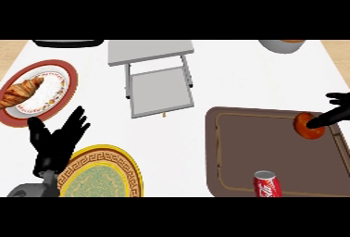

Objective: Pick the tomato from the tray and place it in the tiered shelf

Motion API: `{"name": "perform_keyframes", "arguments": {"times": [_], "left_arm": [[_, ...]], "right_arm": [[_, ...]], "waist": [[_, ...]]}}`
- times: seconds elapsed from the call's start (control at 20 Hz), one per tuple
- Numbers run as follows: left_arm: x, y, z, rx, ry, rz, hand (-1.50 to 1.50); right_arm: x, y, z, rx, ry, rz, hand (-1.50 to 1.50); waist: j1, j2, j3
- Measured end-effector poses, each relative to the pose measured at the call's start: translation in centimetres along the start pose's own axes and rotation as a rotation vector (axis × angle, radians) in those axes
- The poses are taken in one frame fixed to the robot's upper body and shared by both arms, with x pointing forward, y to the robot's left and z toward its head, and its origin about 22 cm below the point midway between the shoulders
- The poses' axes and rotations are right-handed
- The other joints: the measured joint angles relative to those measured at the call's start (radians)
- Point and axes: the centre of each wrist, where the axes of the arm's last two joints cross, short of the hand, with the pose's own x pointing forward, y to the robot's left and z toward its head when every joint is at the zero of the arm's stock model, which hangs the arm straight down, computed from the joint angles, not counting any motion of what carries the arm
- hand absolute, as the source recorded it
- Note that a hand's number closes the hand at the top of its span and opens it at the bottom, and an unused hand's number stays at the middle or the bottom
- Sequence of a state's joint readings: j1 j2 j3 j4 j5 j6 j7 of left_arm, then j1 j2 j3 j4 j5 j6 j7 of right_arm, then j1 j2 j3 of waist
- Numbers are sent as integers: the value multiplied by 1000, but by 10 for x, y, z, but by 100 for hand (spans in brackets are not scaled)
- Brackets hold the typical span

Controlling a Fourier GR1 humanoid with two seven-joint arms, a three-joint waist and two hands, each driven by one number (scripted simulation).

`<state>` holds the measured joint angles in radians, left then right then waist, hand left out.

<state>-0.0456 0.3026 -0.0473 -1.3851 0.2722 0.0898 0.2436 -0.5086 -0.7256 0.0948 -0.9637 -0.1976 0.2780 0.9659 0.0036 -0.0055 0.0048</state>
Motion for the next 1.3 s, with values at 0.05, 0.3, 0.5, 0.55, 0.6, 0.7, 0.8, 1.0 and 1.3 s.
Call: {"name": "perform_keyframes", "arguments": {"times": [0.05, 0.3, 0.5, 0.55, 0.6, 0.7, 0.8, 1.0, 1.3], "left_arm": [[0, -1, -1, 0, 2, 0, 0], [-3, 0, -2, 6, 2, 0, 0], [-5, -3, -5, 10, -3, -2, 0], [-6, -2, -4, 9, -11, -3, 0], [-6, 2, -6, 8, -9, -5, 0], [-8, 6, -8, 13, -15, -9, 0], [-7, 5, -6, 12, -20, -5, 0], [-4, 5, -4, 4, -16, 1, 0], [0, 5, -4, 6, -1, -4, 0]], "right_arm": [[1, 2, -2, -8, 9, 4, -150], [-10, 13, -9, -26, 22, 27, -150], [-14, 20, -19, -45, 15, 13, -150], [-13, 20, -21, -50, 15, 9, -150], [-16, 22, -24, -54, 8, 4, -150], [-17, 27, -27, -57, -3, 2, -150], [-18, 29, -29, -59, -6, 4, -150], [-16, 33, -32, -14, -26, 53, 150], [-12, 44, -32, 46, -111, 128, 150]], "waist": [[1, 0, 1], [-1, -2, 3], [2, -5, 2], [3, -5, 2], [3, -6, 1], [2, -8, -1], [2, -9, -2], [1, -8, -9], [-2, -10, -16]]}}
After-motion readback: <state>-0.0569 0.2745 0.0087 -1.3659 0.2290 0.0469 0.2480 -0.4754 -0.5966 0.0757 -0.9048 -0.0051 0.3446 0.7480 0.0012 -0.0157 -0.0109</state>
